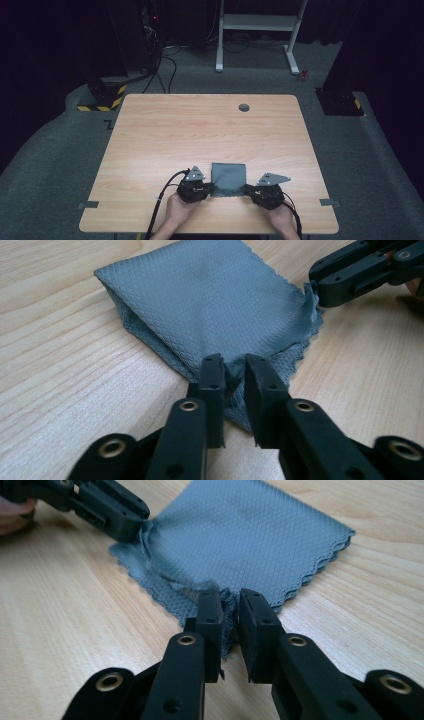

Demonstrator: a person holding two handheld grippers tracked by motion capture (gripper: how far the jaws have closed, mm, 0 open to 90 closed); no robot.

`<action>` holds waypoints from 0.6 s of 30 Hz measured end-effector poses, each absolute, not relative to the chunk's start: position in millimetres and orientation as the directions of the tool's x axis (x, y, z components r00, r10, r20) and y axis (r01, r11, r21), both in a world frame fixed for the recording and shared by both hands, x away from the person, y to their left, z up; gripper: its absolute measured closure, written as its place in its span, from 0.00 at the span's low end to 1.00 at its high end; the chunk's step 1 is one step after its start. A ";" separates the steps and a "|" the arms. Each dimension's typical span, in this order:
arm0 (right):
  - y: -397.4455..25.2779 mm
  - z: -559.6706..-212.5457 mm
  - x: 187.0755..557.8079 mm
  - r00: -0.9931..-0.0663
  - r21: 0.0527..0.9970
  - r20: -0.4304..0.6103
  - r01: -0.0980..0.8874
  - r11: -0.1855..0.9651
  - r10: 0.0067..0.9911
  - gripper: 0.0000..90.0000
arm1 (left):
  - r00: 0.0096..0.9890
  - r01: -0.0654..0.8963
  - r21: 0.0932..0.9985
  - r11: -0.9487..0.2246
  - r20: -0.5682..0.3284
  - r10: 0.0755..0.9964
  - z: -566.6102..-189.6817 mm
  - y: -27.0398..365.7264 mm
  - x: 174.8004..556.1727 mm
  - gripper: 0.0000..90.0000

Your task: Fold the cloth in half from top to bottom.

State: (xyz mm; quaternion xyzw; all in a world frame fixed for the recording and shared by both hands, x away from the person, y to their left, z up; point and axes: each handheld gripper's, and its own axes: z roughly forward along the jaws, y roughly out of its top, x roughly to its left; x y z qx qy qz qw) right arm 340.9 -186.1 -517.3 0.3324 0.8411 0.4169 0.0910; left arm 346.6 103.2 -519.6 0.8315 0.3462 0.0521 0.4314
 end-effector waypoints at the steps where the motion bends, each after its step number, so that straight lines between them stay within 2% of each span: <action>1: -187.4 -516.2 340.5 -0.761 0.766 0.133 0.485 0.422 0.635 0.87 | 0.756 0.529 0.757 -0.383 -0.216 0.618 -518.1 104.7 346.1 0.85; 3: -190.3 -512.3 339.1 -0.757 0.772 0.147 0.490 0.404 0.637 0.88 | 0.760 0.524 0.764 -0.377 -0.220 0.611 -514.8 107.6 345.9 0.82; 9: -184.6 -503.2 341.2 -0.759 0.785 0.140 0.476 0.395 0.636 0.99 | 0.750 0.523 0.785 -0.330 -0.240 0.617 -502.4 109.4 351.6 0.81; 18: -163.7 -514.7 343.1 -0.762 0.750 0.101 0.481 0.455 0.639 0.98 | 0.767 0.525 0.735 -0.429 -0.190 0.613 -516.6 89.1 355.4 0.80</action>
